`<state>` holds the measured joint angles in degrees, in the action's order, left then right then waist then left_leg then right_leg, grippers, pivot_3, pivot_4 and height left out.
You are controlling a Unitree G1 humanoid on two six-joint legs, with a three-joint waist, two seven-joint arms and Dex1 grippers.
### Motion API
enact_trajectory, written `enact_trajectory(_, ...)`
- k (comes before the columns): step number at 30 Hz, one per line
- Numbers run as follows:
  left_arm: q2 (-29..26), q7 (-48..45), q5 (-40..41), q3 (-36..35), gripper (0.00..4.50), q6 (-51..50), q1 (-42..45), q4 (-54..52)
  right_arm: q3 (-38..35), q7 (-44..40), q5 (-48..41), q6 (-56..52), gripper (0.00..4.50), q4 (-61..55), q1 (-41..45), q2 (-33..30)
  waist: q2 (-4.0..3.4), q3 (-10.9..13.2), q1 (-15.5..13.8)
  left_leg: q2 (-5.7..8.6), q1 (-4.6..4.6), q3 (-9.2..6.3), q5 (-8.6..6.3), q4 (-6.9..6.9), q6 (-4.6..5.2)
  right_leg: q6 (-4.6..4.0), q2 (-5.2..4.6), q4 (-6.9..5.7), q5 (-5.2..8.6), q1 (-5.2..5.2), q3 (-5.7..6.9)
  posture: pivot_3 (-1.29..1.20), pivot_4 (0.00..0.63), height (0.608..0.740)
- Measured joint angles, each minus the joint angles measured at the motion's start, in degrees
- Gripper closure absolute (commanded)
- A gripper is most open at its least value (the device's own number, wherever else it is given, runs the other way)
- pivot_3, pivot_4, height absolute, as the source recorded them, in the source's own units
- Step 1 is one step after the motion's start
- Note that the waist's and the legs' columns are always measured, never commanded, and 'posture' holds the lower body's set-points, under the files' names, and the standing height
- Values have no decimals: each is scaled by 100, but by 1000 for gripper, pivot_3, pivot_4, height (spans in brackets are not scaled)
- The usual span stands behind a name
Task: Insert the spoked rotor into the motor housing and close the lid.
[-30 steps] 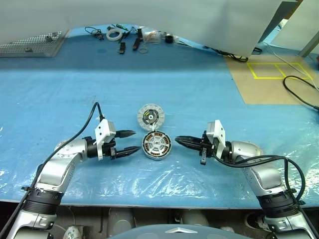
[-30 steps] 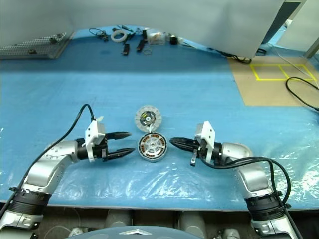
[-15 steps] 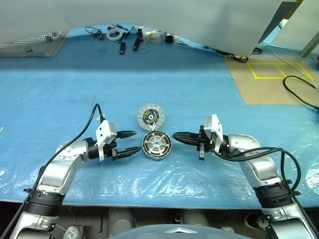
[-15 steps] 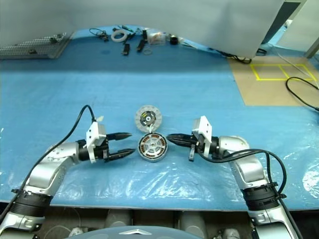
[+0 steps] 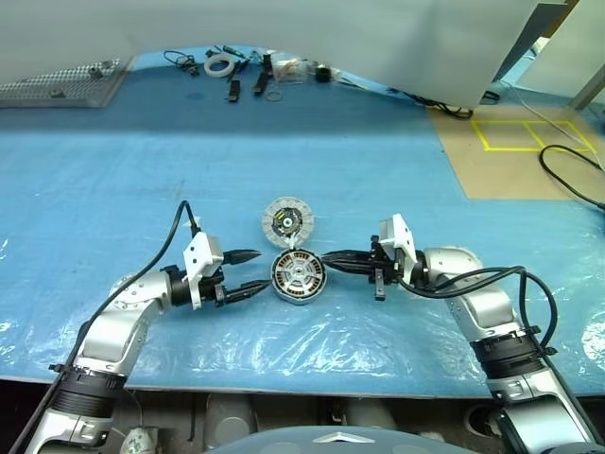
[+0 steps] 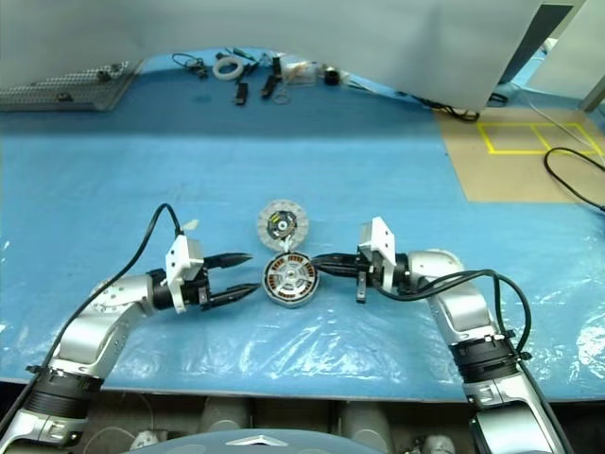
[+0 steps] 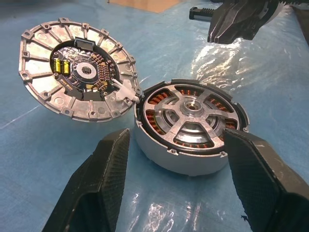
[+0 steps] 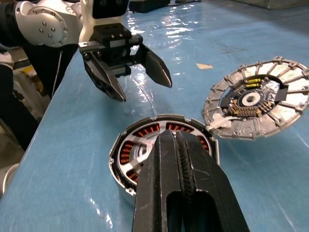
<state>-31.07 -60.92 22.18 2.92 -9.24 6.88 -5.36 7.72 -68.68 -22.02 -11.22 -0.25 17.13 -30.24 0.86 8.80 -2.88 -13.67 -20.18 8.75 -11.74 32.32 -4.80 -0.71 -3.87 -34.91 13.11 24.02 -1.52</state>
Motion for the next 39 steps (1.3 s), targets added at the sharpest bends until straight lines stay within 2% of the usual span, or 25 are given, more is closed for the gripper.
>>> enact_trajectory(7, -162, -280, 4, 30, 1296, -26, 463, 98, -254, 44, -21, 62, 4500, -72, -680, -259, 0, 0, -37, 0, 1, 0, 0, 1, 1, 0, 0, 0, 0, -1, -1, 0, 150, 740)
enact_trajectory(15, -75, -448, -94, 221, 1296, -184, 1246, 520, -284, 382, -60, -19, 4500, -504, -871, -255, -2, 0, -1, 0, 4, 0, 0, 13, 0, 0, 0, -11, 0, -1, -5, 0, 150, 740)
enact_trajectory(23, 40, -618, -85, 324, 3942, -183, 1257, 616, -331, 569, -93, -207, 4500, -768, -932, -330, -2, 0, -11, 0, 1, -1, 0, 10, -1, 0, 0, -10, 0, -1, -3, 0, 150, 740)
enact_trajectory(25, 74, -667, -69, 385, 4479, -223, 1257, 593, -331, 625, -115, -285, 4500, -843, -931, -329, -2, 0, -18, 0, 1, -1, 0, 11, -1, 0, -1, -10, 0, -1, -3, 0, 150, 740)
enact_trajectory(30, 97, -768, -132, 557, 4479, -244, 1310, 571, -336, 730, -203, -471, 4500, -1013, -929, -335, -2, 0, -20, 0, 1, -1, 0, 11, -1, 0, -1, -10, 0, -1, -3, 0, 150, 740)
enact_trajectory(39, 588, -768, -673, 1096, 4479, 179, 1936, 1272, -488, 819, -296, -691, 4500, -1360, -1312, -484, -4, 1, -121, 1, 0, -1, 0, 10, -1, 1, -1, -9, -1, -1, -3, 0, 150, 740)
